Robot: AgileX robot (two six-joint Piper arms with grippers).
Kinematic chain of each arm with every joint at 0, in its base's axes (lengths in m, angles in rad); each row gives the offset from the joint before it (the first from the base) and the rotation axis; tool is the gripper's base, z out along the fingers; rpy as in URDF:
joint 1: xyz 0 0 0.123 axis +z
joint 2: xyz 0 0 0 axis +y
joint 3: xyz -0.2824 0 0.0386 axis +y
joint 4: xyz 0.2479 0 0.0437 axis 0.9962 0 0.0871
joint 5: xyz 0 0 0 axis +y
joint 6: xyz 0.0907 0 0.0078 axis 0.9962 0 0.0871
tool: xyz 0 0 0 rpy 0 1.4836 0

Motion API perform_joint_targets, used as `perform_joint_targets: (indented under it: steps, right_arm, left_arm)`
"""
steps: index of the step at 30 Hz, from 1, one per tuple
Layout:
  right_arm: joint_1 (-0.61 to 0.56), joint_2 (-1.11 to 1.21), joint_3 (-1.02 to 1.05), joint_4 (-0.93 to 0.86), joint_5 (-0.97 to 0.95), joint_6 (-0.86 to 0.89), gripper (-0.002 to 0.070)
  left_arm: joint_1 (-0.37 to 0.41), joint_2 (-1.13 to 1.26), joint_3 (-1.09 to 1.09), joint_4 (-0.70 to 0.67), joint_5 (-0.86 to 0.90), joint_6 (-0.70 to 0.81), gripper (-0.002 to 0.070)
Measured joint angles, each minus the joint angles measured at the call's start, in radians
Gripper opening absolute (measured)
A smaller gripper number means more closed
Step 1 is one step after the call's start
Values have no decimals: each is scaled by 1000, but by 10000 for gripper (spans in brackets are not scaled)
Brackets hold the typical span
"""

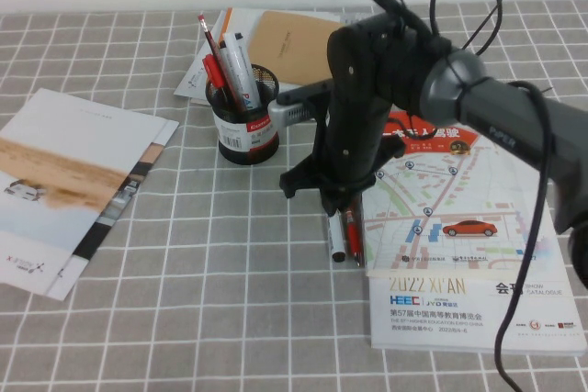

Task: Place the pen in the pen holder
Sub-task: Pick up the pen on the table

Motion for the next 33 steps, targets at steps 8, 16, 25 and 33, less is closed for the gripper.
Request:
perform_joint_targets:
  steps: [8, 16, 25, 33]
  right_arm:
    - [2, 21, 0, 5, -1, 0, 215]
    - [5, 44, 0, 14, -5, 2, 227]
    - [5, 58, -5, 18, -7, 18, 159]
    - [8, 60, -88, 19, -4, 26, 104]
  left_arm:
    - [0, 0, 0, 0, 0, 0, -3]
    - [0, 0, 0, 0, 0, 0, -3]
    - [0, 0, 0, 0, 0, 0, -3]
    - [0, 0, 0, 0, 0, 0, -3]
